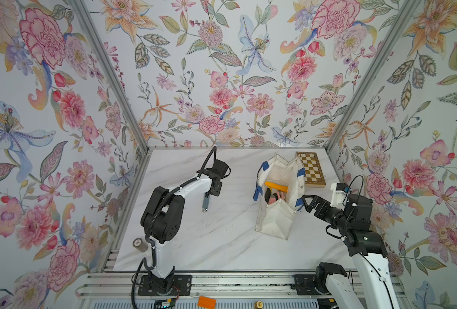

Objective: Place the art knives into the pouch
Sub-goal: Pick up the utility knife at the center of the board.

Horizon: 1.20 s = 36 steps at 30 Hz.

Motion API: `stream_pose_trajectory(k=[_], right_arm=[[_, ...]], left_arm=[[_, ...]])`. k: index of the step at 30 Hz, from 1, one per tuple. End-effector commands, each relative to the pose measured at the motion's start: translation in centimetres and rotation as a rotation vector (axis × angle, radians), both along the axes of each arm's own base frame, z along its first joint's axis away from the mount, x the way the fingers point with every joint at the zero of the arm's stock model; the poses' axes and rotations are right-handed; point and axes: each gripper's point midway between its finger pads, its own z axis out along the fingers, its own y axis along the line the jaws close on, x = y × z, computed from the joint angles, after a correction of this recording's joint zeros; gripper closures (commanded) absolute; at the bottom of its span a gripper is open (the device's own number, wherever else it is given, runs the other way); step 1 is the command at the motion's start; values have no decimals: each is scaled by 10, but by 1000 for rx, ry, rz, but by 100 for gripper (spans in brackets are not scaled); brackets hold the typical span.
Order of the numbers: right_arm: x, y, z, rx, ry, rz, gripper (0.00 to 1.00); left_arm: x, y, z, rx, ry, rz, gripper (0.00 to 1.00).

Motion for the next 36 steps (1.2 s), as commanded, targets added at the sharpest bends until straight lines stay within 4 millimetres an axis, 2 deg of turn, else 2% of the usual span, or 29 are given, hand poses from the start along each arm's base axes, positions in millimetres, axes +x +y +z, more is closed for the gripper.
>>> stream_pose_trajectory(k=[1,6,21,25,31,36], right_arm=[[1,0,9,-11,-20,9,1],[1,-1,9,-12,-20,5,1],[1,-2,9,-8,-21,3,1],[1,-2,10,-9,-22,2,1],[1,-2,9,-5,-18,2,1],[2,-2,9,0,-15,0,1]], left_arm=[[-1,0,-22,-48,49,1,35],[5,-1,-36,-111,76,-16,38],[5,13,-63,-116,132,5,60],[6,12,-63,-125,121,-4,67],[8,9,-59,-137,116,-11,72],[12,9,-47,-141,86,-9,76]])
